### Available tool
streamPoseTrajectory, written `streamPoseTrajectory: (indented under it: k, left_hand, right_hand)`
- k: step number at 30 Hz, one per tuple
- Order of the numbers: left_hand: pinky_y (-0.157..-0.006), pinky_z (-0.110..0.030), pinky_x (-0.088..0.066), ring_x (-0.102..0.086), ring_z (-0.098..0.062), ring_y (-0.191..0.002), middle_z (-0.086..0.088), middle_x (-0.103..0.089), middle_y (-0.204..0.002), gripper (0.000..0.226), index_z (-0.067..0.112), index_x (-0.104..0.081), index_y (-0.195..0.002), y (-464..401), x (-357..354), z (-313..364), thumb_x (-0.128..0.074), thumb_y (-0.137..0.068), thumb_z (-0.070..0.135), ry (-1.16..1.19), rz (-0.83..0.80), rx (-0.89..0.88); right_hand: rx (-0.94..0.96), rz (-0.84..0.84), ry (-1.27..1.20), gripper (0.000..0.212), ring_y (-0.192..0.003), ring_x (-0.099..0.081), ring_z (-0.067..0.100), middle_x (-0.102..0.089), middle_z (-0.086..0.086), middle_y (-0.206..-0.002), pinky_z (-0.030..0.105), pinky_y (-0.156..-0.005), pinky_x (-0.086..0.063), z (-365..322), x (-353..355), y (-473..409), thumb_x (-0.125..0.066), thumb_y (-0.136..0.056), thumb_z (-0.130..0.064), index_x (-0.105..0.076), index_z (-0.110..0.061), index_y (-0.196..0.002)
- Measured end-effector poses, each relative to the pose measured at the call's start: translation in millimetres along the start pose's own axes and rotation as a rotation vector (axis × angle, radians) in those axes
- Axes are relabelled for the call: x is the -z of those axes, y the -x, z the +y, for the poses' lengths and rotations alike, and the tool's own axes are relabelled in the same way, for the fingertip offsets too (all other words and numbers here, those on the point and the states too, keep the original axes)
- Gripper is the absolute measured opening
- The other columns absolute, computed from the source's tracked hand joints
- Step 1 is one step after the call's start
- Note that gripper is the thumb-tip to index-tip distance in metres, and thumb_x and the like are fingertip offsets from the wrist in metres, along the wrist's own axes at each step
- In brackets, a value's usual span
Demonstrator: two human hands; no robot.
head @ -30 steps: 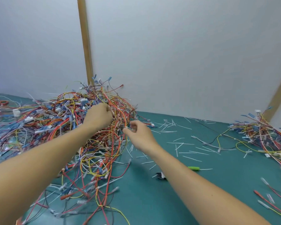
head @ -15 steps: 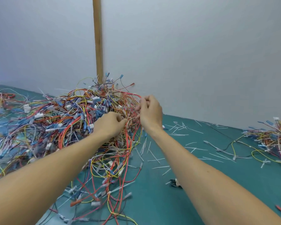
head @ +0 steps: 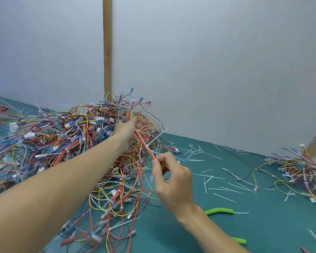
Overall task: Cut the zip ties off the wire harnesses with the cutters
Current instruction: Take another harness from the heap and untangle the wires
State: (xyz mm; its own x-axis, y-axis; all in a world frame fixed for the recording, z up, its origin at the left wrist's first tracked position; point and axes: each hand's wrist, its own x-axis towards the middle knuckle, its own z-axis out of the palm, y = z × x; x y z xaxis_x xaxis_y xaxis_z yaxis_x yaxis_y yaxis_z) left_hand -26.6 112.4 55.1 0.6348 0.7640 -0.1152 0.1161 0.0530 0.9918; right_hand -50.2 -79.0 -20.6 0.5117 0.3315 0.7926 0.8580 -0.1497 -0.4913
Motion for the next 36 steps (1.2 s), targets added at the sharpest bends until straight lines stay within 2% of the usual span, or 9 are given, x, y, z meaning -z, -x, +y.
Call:
streamPoseTrajectory:
  k: [5, 9, 13, 17, 20, 23, 28, 33, 36]
  left_hand:
    - [-0.06, -0.029, -0.04, -0.059, -0.018, -0.065, 0.002, -0.063, -0.066, 0.053, 0.016, -0.066, -0.07, -2.0, -10.6, 39.3, -0.034, -0.104, 0.041, -0.313, 0.145, -0.724]
    - [-0.071, -0.033, -0.044, -0.064, -0.028, -0.088, -0.009, -0.069, -0.088, 0.051, 0.014, -0.068, -0.082, -22.7, 4.8, 48.6, -0.03, -0.108, 0.036, -0.479, 0.171, -0.67]
    - [-0.092, -0.033, -0.046, -0.06, -0.016, -0.1, 0.0, -0.063, -0.104, 0.04, 0.021, -0.062, -0.082, -26.1, 16.7, 59.4, -0.035, -0.108, 0.036, -0.091, 0.337, -0.831]
    - [-0.101, -0.043, -0.04, -0.056, -0.018, -0.11, 0.006, -0.055, -0.108, 0.048, 0.016, -0.068, -0.072, -18.4, 10.7, 66.1, -0.041, -0.106, 0.037, -0.522, 0.035, -1.04]
    - [-0.082, -0.039, -0.047, -0.061, -0.023, -0.086, -0.001, -0.06, -0.092, 0.048, 0.011, -0.068, -0.071, 15.9, -9.9, 49.4, -0.044, -0.104, 0.036, -0.903, -0.26, -1.218]
    - [-0.082, -0.037, -0.041, -0.064, -0.03, -0.09, -0.007, -0.068, -0.09, 0.043, 0.011, -0.069, -0.08, 35.7, -27.6, 15.5, -0.043, -0.101, 0.037, -1.171, -0.217, -1.372]
    - [-0.067, -0.036, -0.039, -0.069, -0.034, -0.086, -0.011, -0.073, -0.093, 0.061, 0.016, -0.07, -0.087, 55.2, -25.7, -10.1, -0.027, -0.101, 0.057, -1.444, -0.109, -1.231]
    - [-0.051, -0.033, -0.042, -0.047, -0.024, -0.045, -0.003, -0.046, -0.046, 0.053, 0.014, -0.057, -0.056, 55.1, 11.7, 12.7, -0.037, -0.093, 0.047, -1.037, -0.064, -1.227]
    - [-0.051, -0.035, -0.041, -0.049, -0.021, -0.052, 0.002, -0.057, -0.064, 0.034, 0.02, -0.055, -0.068, 22.8, 34.8, 27.5, -0.04, -0.095, 0.035, -0.799, 0.16, -1.138]
  right_hand:
    - [-0.421, -0.025, -0.25, 0.015, -0.063, -0.069, 0.017, -0.071, -0.003, -0.066, 0.045, -0.07, -0.057, 8.0, 19.8, -25.8, -0.059, -0.092, -0.042, -0.061, -0.029, -0.084]
    - [-0.608, 0.157, -0.305, 0.013, -0.077, -0.07, 0.018, -0.074, -0.002, -0.075, 0.04, -0.079, -0.051, 29.7, 27.5, -43.3, -0.058, -0.102, -0.036, -0.058, -0.031, -0.091]
    - [-0.627, 0.15, -0.224, 0.011, -0.078, -0.066, 0.008, -0.074, -0.005, -0.083, 0.028, -0.071, -0.044, 40.3, 29.7, -44.6, -0.057, -0.103, -0.028, -0.059, -0.033, -0.093]
    - [-0.628, 0.166, -0.247, 0.013, -0.086, -0.066, 0.01, -0.072, -0.004, -0.087, 0.024, -0.073, -0.042, 47.4, 31.6, -43.3, -0.056, -0.104, -0.027, -0.061, -0.029, -0.093]
    - [-0.776, 0.186, -0.383, 0.032, -0.077, -0.065, 0.008, -0.074, -0.002, -0.085, 0.029, -0.074, -0.041, 44.3, 29.0, -59.0, -0.049, -0.107, -0.042, -0.068, -0.021, -0.094]
    - [-1.011, -0.11, -0.545, 0.063, -0.078, -0.072, 0.01, -0.08, 0.0, -0.088, 0.035, -0.078, -0.05, 43.5, 33.3, -79.8, -0.038, -0.1, -0.069, -0.074, -0.017, -0.1]
    - [-1.006, -0.507, -0.489, 0.049, -0.075, -0.066, 0.013, -0.072, 0.0, -0.088, 0.03, -0.07, -0.051, 51.8, 12.0, -103.2, -0.054, -0.097, -0.064, -0.075, -0.02, -0.099]
    - [-0.87, -0.597, -0.362, 0.037, -0.056, -0.053, 0.011, -0.061, -0.007, -0.06, 0.027, -0.057, -0.045, 43.4, -18.0, -124.9, -0.071, -0.088, -0.052, -0.076, -0.028, -0.061]
    - [-0.873, -0.764, -0.296, 0.039, -0.048, -0.045, 0.009, -0.053, -0.01, -0.053, 0.029, -0.062, -0.049, 42.8, -32.2, -134.2, -0.066, -0.094, -0.053, -0.078, -0.028, -0.067]
